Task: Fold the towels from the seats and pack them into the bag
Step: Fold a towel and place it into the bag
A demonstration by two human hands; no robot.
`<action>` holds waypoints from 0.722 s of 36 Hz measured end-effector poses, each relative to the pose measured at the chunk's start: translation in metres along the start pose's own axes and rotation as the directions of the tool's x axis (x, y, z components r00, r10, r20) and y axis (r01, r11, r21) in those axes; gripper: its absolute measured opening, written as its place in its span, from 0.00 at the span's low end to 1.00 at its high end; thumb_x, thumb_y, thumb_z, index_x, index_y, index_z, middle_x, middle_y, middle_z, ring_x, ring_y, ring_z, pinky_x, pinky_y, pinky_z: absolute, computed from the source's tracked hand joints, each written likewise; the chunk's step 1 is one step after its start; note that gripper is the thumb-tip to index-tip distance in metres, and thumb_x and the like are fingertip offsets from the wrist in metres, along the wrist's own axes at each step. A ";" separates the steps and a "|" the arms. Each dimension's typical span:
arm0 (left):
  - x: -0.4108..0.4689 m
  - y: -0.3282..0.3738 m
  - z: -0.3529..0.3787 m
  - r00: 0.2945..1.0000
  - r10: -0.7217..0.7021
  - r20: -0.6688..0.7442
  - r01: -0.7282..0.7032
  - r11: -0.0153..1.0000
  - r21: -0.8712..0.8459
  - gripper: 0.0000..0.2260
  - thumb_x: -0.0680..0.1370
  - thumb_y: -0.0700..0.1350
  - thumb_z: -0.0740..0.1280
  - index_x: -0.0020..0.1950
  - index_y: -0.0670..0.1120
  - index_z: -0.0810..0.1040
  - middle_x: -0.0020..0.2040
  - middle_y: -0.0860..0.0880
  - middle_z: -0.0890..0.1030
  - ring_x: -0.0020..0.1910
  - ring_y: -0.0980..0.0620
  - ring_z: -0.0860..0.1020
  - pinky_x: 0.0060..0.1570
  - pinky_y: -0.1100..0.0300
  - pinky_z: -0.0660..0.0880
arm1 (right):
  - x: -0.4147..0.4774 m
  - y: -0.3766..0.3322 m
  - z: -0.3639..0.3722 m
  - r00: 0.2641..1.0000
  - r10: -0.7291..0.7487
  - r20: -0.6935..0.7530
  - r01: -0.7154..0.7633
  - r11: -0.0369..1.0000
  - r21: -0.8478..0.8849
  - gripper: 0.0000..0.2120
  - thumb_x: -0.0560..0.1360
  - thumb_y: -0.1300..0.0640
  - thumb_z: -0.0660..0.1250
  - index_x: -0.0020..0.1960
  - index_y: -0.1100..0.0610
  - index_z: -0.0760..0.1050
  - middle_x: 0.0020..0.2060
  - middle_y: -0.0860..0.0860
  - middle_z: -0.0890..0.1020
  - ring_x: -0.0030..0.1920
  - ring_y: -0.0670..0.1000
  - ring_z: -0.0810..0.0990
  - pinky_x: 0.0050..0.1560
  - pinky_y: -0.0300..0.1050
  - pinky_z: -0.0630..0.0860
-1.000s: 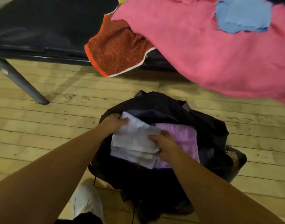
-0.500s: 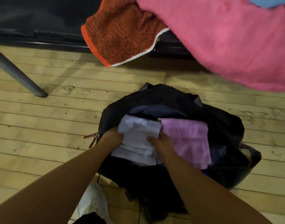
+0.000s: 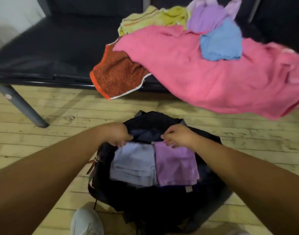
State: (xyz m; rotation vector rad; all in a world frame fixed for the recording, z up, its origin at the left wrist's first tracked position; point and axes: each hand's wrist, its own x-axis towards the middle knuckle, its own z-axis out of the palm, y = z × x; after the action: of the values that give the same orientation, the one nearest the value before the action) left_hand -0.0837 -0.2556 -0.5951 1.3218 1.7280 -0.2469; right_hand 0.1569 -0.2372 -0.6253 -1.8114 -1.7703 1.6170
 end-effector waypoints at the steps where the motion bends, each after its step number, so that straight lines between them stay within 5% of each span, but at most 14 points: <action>1: -0.008 0.015 -0.014 0.998 0.059 -0.013 -0.059 0.996 -0.072 0.11 0.82 0.49 0.64 0.53 0.41 0.77 0.50 0.43 0.84 0.45 0.48 0.81 0.47 0.58 0.78 | -0.008 -0.012 -0.016 1.000 -0.030 0.008 0.030 1.000 -0.011 0.08 0.79 0.56 0.69 0.49 0.61 0.80 0.42 0.56 0.83 0.39 0.50 0.80 0.42 0.43 0.78; 6: -0.057 0.091 -0.076 0.907 0.356 -0.227 -0.411 0.866 -0.285 0.08 0.82 0.45 0.64 0.52 0.41 0.78 0.48 0.41 0.84 0.45 0.46 0.82 0.51 0.55 0.78 | -0.054 -0.073 -0.089 0.980 -0.198 -0.004 0.197 0.977 -0.080 0.06 0.80 0.60 0.65 0.47 0.60 0.78 0.45 0.58 0.84 0.39 0.51 0.83 0.41 0.42 0.79; 11: -0.081 0.153 -0.115 0.775 0.448 -0.447 -0.605 0.729 -0.320 0.05 0.80 0.41 0.66 0.51 0.40 0.79 0.45 0.43 0.84 0.45 0.47 0.82 0.47 0.56 0.78 | -0.086 -0.123 -0.156 0.907 -0.365 -0.211 0.328 0.925 -0.191 0.06 0.79 0.63 0.67 0.48 0.66 0.80 0.44 0.61 0.86 0.37 0.50 0.85 0.35 0.40 0.81; 16: -0.062 0.200 -0.123 0.680 0.447 -0.581 -0.637 0.752 -0.167 0.05 0.78 0.39 0.67 0.42 0.46 0.76 0.44 0.46 0.82 0.41 0.51 0.80 0.42 0.59 0.77 | -0.071 -0.129 -0.216 0.767 -0.410 -0.494 0.233 0.895 -0.381 0.05 0.75 0.62 0.68 0.49 0.63 0.79 0.47 0.62 0.84 0.45 0.58 0.84 0.52 0.55 0.81; 19: -0.037 0.223 -0.118 0.645 0.459 -0.611 -0.638 0.764 -0.100 0.01 0.76 0.41 0.69 0.45 0.45 0.79 0.42 0.48 0.80 0.44 0.50 0.79 0.45 0.58 0.76 | -0.051 -0.118 -0.241 0.718 -0.373 -0.588 0.089 0.886 -0.454 0.15 0.75 0.57 0.70 0.61 0.59 0.76 0.58 0.59 0.80 0.59 0.59 0.79 0.57 0.48 0.73; 23: -0.004 0.252 -0.107 0.633 0.478 -0.609 -0.618 0.786 -0.026 0.09 0.76 0.43 0.70 0.56 0.46 0.79 0.40 0.52 0.77 0.36 0.54 0.74 0.35 0.62 0.70 | -0.023 -0.099 -0.255 0.752 -0.363 -0.550 0.047 0.862 -0.505 0.29 0.75 0.55 0.72 0.73 0.57 0.68 0.67 0.61 0.74 0.66 0.61 0.73 0.60 0.47 0.70; 26: 0.021 0.270 -0.096 0.652 0.496 -0.574 -0.602 0.798 0.006 0.18 0.76 0.46 0.71 0.65 0.47 0.76 0.49 0.47 0.79 0.46 0.46 0.78 0.37 0.62 0.67 | -0.002 -0.085 -0.257 0.777 -0.429 -0.460 0.041 0.765 -0.643 0.29 0.76 0.55 0.72 0.74 0.57 0.67 0.67 0.59 0.76 0.68 0.61 0.72 0.64 0.46 0.64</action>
State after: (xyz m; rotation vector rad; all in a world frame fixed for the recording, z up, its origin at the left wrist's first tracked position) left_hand 0.0930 -0.0720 -0.4627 1.8222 1.6288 0.7118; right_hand 0.2901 -0.0724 -0.4575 -1.8751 -2.1910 0.2842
